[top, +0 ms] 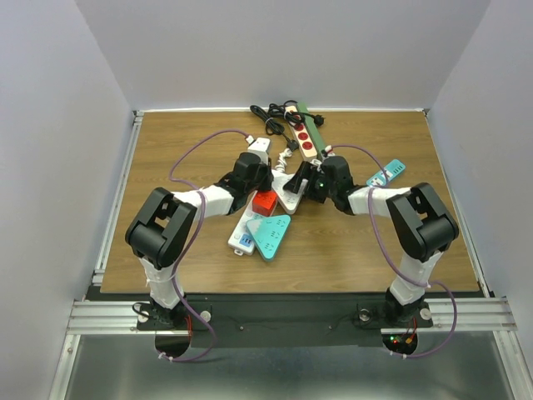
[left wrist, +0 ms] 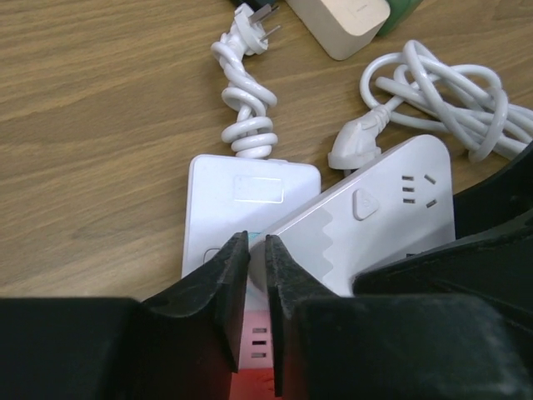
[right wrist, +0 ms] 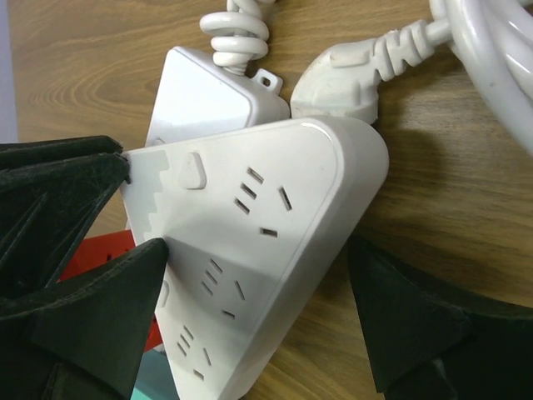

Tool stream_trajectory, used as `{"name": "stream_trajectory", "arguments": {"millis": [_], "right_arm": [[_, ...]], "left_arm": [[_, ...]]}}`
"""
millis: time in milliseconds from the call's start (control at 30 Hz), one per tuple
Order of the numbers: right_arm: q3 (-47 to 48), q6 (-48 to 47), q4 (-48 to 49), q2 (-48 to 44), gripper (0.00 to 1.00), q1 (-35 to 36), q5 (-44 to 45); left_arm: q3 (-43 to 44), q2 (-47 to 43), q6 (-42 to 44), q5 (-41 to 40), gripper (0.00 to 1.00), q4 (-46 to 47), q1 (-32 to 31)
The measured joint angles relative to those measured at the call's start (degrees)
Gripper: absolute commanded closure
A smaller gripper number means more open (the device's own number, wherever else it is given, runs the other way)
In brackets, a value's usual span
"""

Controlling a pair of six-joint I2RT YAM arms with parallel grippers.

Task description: Insert the plug

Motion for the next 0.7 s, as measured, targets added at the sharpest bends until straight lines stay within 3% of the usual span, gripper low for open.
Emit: {"name": "stream_trajectory", "arguments": {"millis": [133, 367, 567, 700], "right_arm": [[0.0, -1.7, -4.7, -2.7, 0.00, 0.0, 1.7], [0.1, -5.0, -13.0, -9.1, 0.00, 0.0, 6.1], [0.1, -7.6, -16.8, -17.2, 0.00, -1.3, 8.7], [0.1, -10.1, -18.5, -22.8, 0.00, -5.9, 10.7]], "left_arm": [[0.4, -1.0, -0.3, -1.4, 0.41, -3.3, 0.0], [3.9, -1.9, -0.2, -3.0, 0.21, -12.0, 0.2], [5.1, -7.5, -0.5, -5.3, 0.16, -16.9, 2.0], [5.7, -15.2, -1.4, -6.8, 0.14, -18.4, 6.5]]}}
